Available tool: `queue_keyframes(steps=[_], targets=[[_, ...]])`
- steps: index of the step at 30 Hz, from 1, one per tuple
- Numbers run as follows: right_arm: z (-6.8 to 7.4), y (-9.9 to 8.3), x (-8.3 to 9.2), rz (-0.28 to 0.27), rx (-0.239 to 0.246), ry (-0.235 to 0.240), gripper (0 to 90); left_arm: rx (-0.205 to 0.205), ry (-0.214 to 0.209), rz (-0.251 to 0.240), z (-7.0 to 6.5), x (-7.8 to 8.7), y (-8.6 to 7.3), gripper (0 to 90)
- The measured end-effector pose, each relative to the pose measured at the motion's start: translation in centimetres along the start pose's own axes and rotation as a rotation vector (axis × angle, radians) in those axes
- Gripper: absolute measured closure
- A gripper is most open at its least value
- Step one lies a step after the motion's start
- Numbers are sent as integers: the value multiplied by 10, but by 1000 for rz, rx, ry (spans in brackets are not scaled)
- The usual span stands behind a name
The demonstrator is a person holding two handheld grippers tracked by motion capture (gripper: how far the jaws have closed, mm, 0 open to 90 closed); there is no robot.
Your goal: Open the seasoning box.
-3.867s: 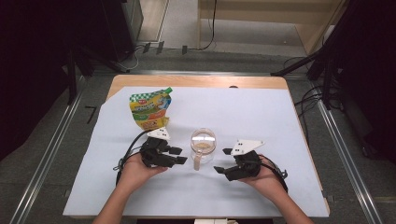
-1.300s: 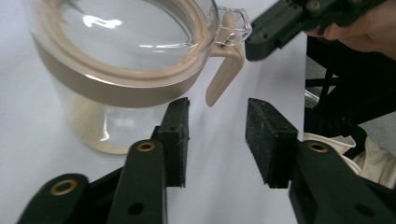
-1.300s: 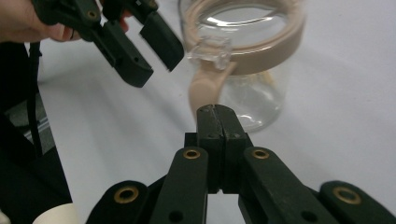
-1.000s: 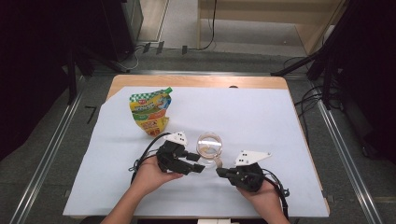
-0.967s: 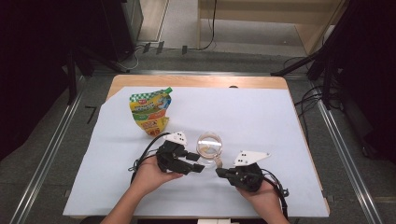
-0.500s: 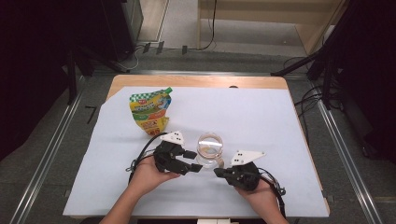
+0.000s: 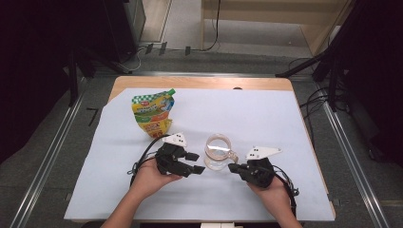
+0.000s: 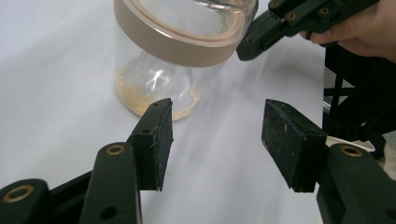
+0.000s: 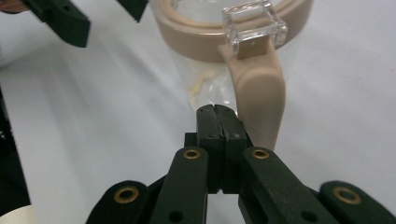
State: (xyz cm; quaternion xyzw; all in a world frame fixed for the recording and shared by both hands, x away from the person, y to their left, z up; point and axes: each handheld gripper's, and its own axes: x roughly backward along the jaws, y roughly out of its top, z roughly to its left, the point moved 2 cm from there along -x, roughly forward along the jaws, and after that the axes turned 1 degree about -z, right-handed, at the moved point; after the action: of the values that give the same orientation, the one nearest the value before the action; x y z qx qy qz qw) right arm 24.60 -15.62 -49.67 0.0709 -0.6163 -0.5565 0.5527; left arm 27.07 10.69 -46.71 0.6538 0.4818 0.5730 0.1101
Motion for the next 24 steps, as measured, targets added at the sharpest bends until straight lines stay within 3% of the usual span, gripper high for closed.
queue_keyframes(steps=[7,14,18,24], targets=[[-13,0,3,-21,-19,-43,900,2,1,3,1,-1,0,437],[-27,0,1,-68,-32,-115,900,5,-1,7,2,-2,-1,437],[-33,2,-2,-94,-10,-161,900,32,-43,9,6,-5,0,430],[-45,4,-10,-106,-32,-185,900,30,-18,12,10,-10,0,425]])
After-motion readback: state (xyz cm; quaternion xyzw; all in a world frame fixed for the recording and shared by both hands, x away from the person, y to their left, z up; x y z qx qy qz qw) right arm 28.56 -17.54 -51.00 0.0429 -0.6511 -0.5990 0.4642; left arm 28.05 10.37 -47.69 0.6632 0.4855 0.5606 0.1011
